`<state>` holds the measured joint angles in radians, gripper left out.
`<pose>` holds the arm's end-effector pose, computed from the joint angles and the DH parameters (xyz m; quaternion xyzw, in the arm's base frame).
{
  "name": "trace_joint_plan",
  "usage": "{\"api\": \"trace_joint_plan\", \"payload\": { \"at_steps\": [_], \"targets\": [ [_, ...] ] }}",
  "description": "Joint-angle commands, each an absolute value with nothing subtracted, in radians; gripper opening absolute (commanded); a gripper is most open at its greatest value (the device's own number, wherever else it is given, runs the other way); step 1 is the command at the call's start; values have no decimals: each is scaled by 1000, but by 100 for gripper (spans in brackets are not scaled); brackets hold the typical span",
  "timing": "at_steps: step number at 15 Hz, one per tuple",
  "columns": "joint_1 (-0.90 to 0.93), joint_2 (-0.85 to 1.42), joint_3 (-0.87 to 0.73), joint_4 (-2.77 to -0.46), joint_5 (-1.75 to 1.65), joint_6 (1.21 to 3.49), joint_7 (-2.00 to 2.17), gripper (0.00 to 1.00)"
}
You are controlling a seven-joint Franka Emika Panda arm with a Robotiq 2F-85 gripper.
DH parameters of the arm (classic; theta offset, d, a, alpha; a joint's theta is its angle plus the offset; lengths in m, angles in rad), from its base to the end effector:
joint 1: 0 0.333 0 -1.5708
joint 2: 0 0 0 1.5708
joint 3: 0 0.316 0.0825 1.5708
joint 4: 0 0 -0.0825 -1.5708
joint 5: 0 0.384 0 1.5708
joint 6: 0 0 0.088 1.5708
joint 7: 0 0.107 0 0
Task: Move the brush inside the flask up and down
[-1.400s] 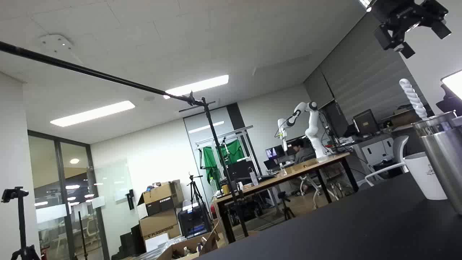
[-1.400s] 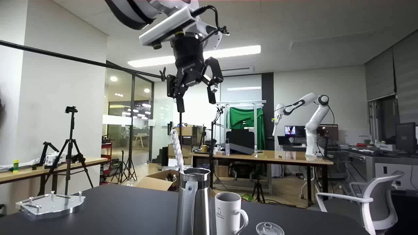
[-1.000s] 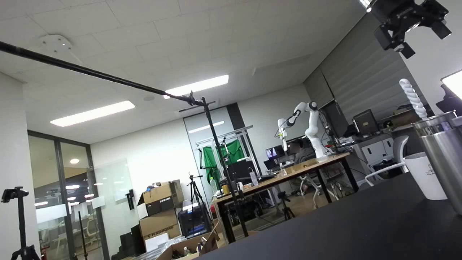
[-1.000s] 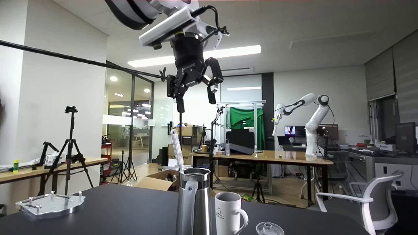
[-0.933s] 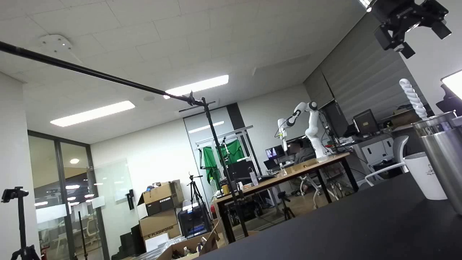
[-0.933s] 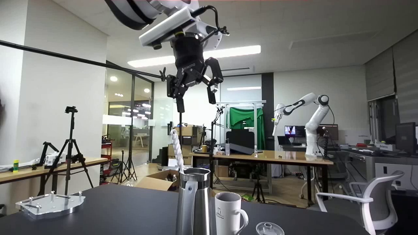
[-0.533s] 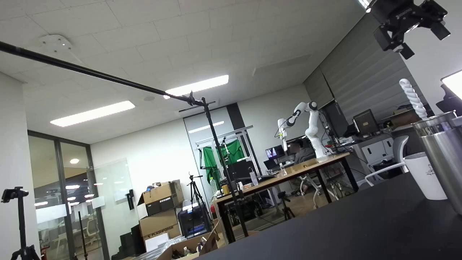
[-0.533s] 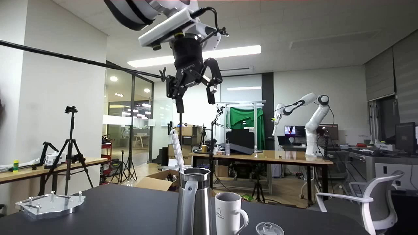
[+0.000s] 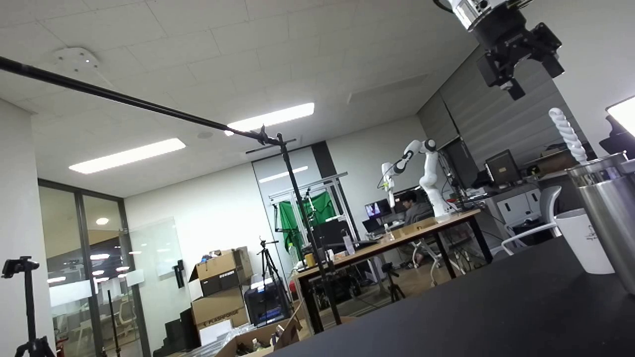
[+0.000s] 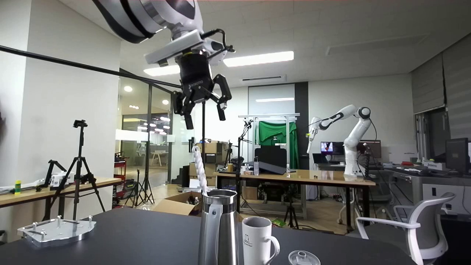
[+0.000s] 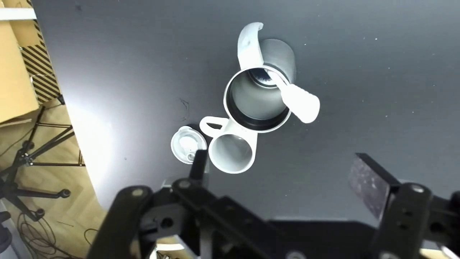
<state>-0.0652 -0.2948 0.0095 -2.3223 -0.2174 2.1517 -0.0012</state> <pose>0.4679 -0.0348 0.4697 0.9932 0.0266 0.0589 0.0973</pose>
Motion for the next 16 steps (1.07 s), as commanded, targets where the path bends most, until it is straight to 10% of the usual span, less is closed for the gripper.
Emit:
{"api": "trace_joint_plan", "payload": {
  "at_steps": [1,16],
  "targets": [
    [-45,-266,29,-2330,-252,2167,16,100],
    [-58,-203,3,-2439,-308,2281,83,100]
  ]
}}
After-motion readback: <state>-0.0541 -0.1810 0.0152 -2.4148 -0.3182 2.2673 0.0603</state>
